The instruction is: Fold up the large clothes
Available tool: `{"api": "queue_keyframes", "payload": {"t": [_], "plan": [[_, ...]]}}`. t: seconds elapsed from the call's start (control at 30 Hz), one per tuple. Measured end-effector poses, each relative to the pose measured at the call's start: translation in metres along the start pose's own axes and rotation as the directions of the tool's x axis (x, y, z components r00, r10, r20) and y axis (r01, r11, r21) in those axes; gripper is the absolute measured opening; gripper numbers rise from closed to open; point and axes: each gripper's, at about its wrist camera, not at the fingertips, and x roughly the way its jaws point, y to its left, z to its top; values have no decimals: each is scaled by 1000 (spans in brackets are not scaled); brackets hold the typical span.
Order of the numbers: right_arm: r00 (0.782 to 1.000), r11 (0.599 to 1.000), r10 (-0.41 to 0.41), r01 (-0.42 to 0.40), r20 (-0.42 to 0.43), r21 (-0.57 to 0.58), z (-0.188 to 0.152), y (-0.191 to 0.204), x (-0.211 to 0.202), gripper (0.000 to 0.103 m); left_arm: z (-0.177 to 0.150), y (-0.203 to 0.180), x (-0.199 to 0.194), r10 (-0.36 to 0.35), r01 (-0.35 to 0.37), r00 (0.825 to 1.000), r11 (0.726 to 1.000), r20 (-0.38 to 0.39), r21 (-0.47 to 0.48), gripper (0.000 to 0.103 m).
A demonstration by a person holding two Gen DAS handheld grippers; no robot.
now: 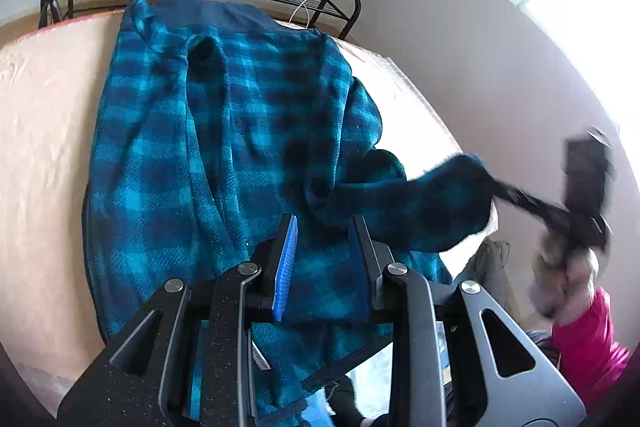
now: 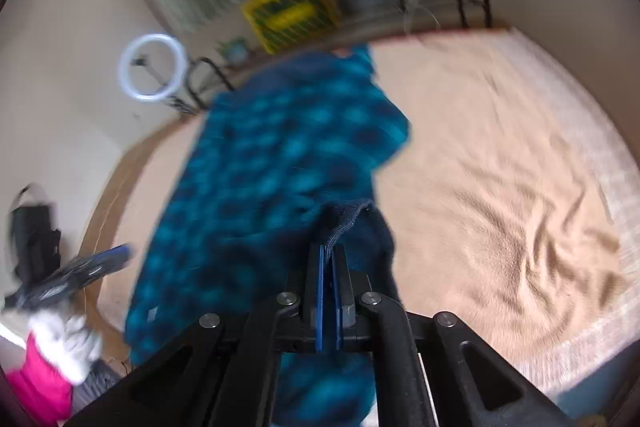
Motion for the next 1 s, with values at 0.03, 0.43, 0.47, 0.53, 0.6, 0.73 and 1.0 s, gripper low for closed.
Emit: {"api": "queue_keyframes", "payload": {"t": [0.03,0.43,0.47,0.53,0.6,0.73,1.0], "plan": [[1000,999,21,-21,6,-37,-6,15,-10,1,1,2,0,-7,7,1000,1000,-1,-13,26],[942,884,249,-315,-223,-345,-89,148,-14,39,-16,9,-7,-58,55,998,993,-29,-101,26],[938,885,265,-328,-222,-331,-86,142,-14,39,-17,8,-5,-55,51,998,994,-35,-98,28],[943,907,275,-320,-189,-275,-74,121,-15,38,-20,4,2,-53,48,997,995,-55,-87,35],[955,940,254,-280,-150,-194,-53,91,-11,38,-20,-3,10,-48,43,996,997,-74,-65,37],[985,988,152,-154,-80,-22,-3,23,19,45,-12,-19,38,28,-26,994,999,-101,26,37],[993,967,44,-16,-107,253,58,-83,124,56,12,-4,101,102,-91,979,993,-176,70,37]]}}
